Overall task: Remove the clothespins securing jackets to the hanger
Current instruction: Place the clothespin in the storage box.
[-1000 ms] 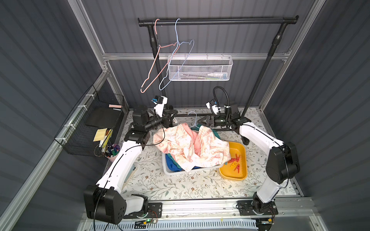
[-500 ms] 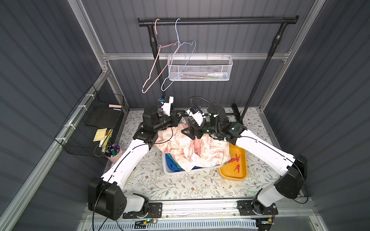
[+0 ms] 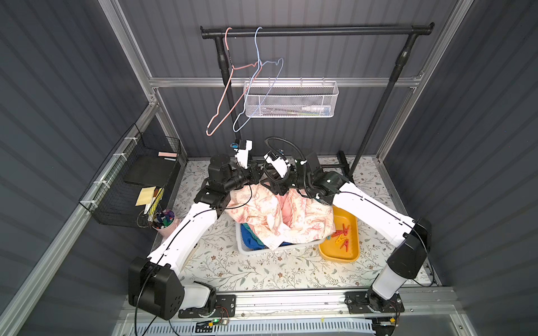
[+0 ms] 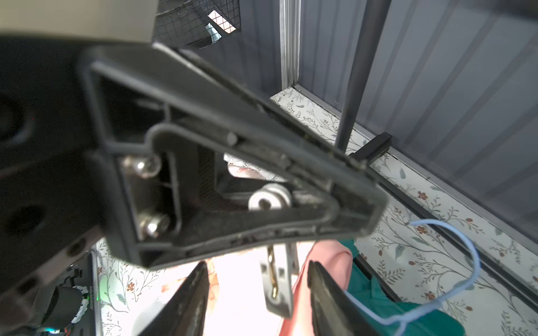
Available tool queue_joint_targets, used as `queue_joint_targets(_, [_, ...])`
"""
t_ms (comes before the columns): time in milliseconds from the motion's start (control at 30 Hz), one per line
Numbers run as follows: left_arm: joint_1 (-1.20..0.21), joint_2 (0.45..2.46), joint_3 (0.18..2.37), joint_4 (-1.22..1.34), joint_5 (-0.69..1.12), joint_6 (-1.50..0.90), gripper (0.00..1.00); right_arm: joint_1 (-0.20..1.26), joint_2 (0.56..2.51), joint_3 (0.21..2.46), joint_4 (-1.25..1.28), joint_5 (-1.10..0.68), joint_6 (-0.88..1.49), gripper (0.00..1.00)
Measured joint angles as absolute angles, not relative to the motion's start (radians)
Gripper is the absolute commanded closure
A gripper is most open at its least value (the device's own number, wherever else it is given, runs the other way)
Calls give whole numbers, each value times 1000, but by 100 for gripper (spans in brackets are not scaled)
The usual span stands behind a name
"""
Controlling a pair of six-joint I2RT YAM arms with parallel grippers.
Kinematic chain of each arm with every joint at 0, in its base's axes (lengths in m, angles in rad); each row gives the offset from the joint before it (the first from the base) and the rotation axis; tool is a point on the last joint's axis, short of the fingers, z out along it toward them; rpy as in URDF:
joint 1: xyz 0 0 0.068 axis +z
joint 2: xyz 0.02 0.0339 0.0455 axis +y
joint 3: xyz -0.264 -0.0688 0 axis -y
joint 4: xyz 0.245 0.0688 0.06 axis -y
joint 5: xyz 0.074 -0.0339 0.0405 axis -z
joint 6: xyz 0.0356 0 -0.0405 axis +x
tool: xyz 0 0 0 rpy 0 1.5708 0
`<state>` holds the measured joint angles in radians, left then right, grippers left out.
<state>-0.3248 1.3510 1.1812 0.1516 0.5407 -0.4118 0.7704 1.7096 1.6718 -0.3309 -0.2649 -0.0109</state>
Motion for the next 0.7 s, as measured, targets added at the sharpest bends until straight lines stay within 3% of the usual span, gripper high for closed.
queue_joint_targets(300, [-325,1351,1168,158,547,-411,100,771,1715,1707,-342,-252,-28,74])
queue_joint_targets(467, [-324,1351,1166,158,554,-411,100,768,1723,1713,-347,-250,-35,75])
queue_joint_targets(700, [-324,1351,1163,159,554,-411,100,771,1729,1720,-363,-252,-41,100])
